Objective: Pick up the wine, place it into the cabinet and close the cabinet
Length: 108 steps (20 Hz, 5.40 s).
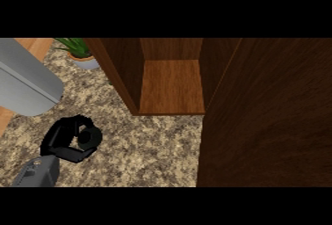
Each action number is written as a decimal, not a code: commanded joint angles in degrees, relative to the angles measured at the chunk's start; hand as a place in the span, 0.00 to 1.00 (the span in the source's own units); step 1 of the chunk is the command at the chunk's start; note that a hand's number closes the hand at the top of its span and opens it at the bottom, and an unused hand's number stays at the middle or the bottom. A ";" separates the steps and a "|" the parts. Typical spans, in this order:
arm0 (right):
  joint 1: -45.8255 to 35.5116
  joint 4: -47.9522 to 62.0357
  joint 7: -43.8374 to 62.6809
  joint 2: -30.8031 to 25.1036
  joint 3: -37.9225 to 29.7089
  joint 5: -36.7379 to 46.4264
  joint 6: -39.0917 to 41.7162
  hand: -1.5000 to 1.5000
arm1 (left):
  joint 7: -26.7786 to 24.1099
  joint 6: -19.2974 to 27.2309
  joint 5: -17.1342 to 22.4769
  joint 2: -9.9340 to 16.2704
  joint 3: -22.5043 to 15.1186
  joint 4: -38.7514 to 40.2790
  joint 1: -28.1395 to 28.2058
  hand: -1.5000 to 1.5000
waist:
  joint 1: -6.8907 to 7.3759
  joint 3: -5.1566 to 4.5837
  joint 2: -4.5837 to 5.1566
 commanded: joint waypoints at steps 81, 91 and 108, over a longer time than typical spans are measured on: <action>6.73 -8.54 1.09 2.13 -2.98 -4.56 4.18 0.00 | 29.34 70.05 13.81 -16.27 -38.24 -41.48 -12.80 1.00 | -0.37 -0.27 0.41; 0.82 -8.31 5.98 0.03 -4.72 -7.27 2.37 0.00 | 18.70 73.94 16.70 -16.27 -41.94 -29.15 -13.94 1.00 | -1.11 -0.31 0.56; 0.07 -3.86 2.12 0.97 -5.64 -6.99 2.97 0.00 | 15.46 64.29 19.47 -16.26 -29.19 -17.51 -21.27 1.00 | -0.68 -0.28 0.61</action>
